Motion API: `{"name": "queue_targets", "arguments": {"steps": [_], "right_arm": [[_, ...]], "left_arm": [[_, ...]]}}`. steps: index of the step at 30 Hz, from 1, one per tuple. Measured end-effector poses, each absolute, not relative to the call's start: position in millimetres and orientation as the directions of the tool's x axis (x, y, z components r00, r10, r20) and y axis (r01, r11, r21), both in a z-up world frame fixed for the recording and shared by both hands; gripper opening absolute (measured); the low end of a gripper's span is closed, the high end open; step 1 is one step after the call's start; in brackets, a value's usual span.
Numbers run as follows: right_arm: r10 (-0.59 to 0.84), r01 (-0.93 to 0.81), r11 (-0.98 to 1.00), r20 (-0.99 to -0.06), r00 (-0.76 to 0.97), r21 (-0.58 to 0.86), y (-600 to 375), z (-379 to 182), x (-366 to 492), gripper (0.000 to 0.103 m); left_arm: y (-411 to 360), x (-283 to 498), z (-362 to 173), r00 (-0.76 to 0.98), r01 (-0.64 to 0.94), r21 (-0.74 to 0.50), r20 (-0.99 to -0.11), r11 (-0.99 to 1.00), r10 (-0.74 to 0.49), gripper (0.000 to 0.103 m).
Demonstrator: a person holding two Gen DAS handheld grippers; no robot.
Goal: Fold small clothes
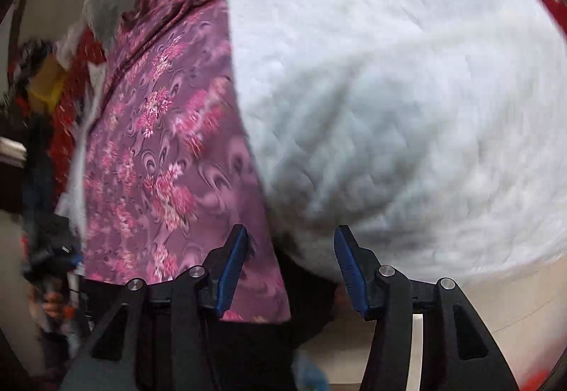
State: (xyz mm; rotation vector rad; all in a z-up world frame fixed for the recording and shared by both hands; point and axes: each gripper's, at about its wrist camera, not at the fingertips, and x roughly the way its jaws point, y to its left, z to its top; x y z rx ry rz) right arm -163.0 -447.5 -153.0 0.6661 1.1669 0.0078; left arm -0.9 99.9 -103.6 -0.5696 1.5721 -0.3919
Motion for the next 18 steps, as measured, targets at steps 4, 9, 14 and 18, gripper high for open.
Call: {"name": "queue_targets", "arguments": {"steps": [4,9,14,18], "right_arm": [[0.497,0.329,0.664,-0.725,0.476,0.671,-448,-179,-173,0.056],[0.566,0.287,0.639,-0.689,0.453,0.713,-429,-192,-164,0.058],[0.537,0.220,0.707,-0.712,0.452,0.673,-414,-179,-162,0.036],[0.525,0.119,0.761,-0.713,0.465,0.637,-402,-155,-167,0.010]], "left_arm": [[115,-4,-112,-0.007,-0.199,-0.627,-0.767,0.753,-0.641,0.057],[114,-8,-112,-0.005,-0.221,-0.663,-0.733,0.715,-0.681,0.069],[102,-21,-103,-0.007,-0.159,-0.594,-0.798,0.788,-0.603,0.044],[91,-25,-83,0.014,-0.082,-0.549,-0.835,0.832,-0.550,0.007]]}}
